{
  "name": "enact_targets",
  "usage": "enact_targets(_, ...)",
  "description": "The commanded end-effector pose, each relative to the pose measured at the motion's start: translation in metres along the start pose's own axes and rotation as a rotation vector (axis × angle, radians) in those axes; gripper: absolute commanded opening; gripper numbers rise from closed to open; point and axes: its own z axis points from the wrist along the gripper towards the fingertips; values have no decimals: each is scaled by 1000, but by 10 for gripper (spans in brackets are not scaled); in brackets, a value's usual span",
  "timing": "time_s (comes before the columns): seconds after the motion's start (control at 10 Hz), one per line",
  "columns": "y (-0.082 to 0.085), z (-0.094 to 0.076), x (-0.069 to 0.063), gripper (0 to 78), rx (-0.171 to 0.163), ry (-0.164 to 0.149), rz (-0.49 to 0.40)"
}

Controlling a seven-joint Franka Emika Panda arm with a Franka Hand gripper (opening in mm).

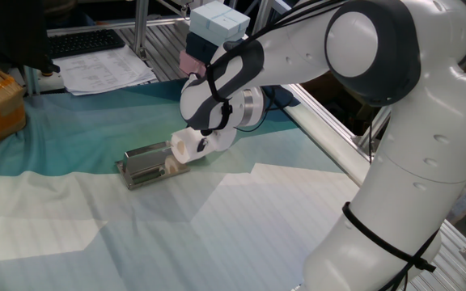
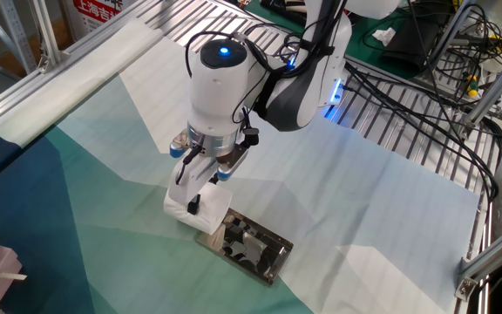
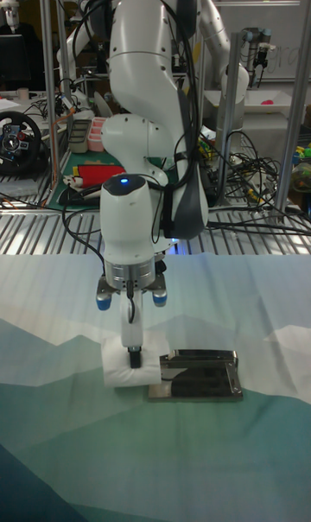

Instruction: Put the toilet paper on its holder

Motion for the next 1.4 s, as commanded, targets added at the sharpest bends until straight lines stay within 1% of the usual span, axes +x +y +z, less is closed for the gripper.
enact_targets(0.1, 1, -2, 3, 13, -12, -11, -7)
enact_targets(0.4, 0, -4, 7, 13, -11, -7, -3)
enact_targets(0.9, 11, -4, 10, 13, -18, -3, 45)
enact_targets(1.4, 17, -8, 22, 13, -20, 9, 77)
